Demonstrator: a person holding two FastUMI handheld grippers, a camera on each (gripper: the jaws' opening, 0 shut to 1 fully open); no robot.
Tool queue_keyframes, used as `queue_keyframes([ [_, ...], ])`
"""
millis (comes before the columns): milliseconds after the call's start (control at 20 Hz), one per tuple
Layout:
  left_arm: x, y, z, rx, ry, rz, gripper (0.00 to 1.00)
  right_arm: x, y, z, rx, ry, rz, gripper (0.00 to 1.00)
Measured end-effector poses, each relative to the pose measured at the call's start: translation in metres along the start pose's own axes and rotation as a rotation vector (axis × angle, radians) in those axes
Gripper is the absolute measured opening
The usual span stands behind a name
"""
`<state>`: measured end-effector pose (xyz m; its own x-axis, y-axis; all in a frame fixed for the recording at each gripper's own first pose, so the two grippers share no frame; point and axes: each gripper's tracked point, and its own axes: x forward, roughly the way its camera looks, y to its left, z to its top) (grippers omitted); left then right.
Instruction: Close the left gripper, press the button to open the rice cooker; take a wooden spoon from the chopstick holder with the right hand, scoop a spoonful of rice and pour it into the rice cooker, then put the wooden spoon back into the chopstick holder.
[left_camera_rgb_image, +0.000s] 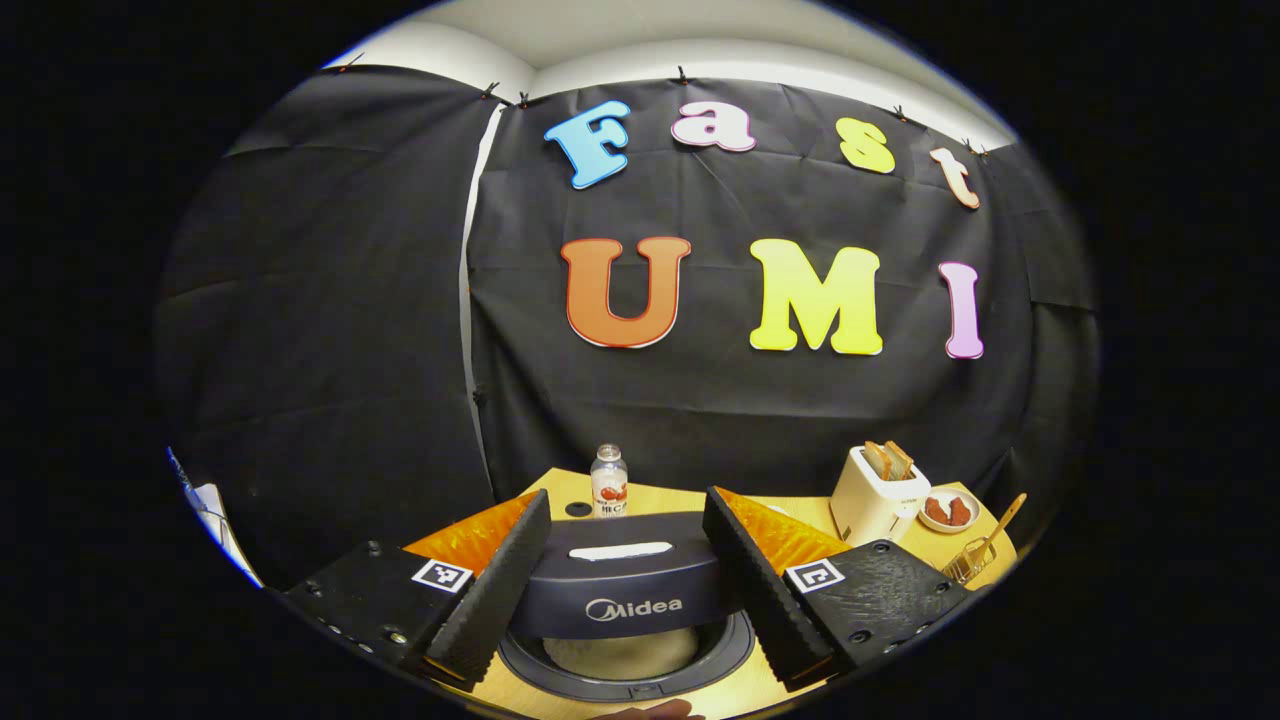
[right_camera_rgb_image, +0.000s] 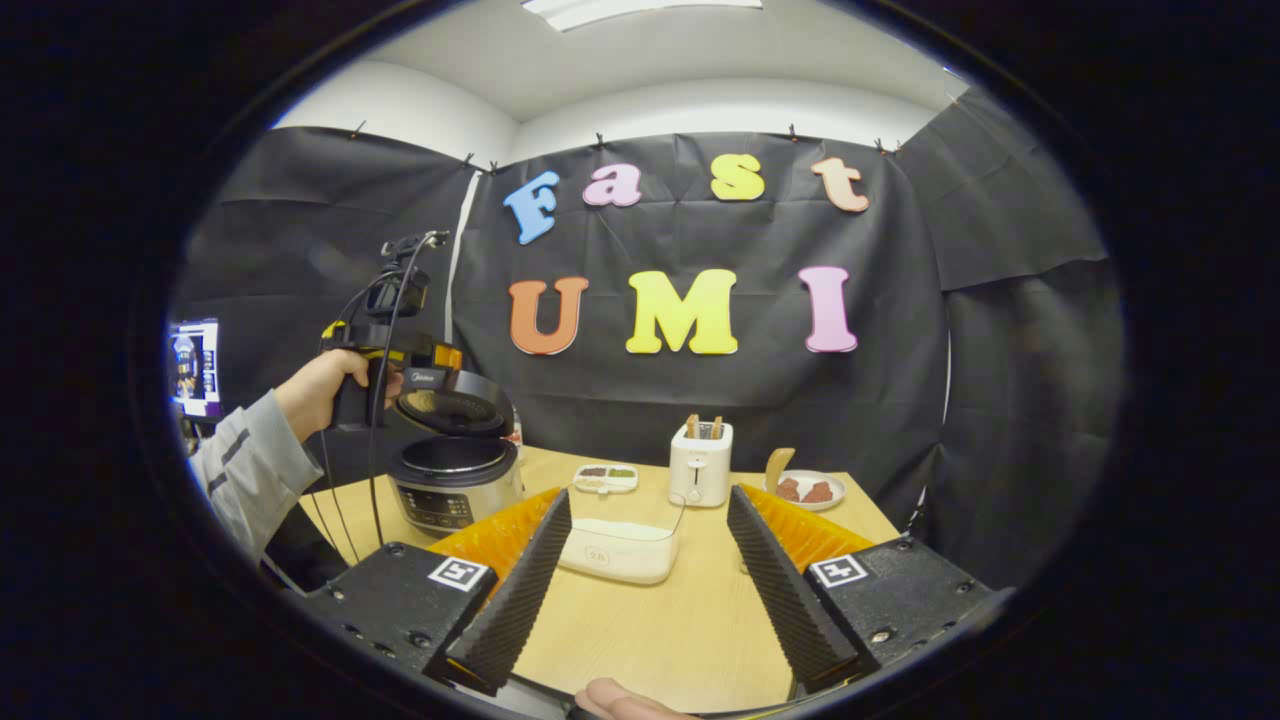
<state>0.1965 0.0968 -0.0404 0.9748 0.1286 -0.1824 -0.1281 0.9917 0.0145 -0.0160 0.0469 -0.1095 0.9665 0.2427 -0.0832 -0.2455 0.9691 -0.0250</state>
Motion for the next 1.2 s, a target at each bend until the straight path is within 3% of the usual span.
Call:
queue_keyframes([
  [350,-0.012,-0.011,-0.065,-0.016,0.087,-0.015,0.96,0.008,0.003,-0.016,0.046,0.056,0.015,1.0],
  [500,-0.013,-0.012,-0.083,0.018,0.087,-0.004,1.0,0.01,0.005,-0.017,0.049,0.063,0.018,1.0],
  [550,-0.013,-0.011,-0.086,0.015,0.087,0.001,0.97,0.011,0.006,-0.017,0.048,0.063,0.019,1.0],
  [600,-0.013,-0.012,-0.092,0.016,0.09,0.002,0.97,0.011,0.007,-0.018,0.047,0.063,0.021,0.96],
  [700,-0.013,-0.014,-0.109,0.027,0.122,0.007,0.97,0.012,0.01,-0.018,0.044,0.063,0.028,1.0],
  [750,-0.016,-0.014,-0.112,0.032,0.124,0.013,0.97,0.013,0.011,-0.018,0.042,0.063,0.031,0.96],
  [800,-0.013,-0.014,-0.107,0.04,0.088,0.016,0.97,0.015,0.011,-0.019,0.041,0.064,0.034,1.0],
  [1200,-0.019,-0.012,-0.111,0.014,0.059,0.022,0.98,0.023,0.013,-0.023,0.055,0.075,0.042,1.0],
])
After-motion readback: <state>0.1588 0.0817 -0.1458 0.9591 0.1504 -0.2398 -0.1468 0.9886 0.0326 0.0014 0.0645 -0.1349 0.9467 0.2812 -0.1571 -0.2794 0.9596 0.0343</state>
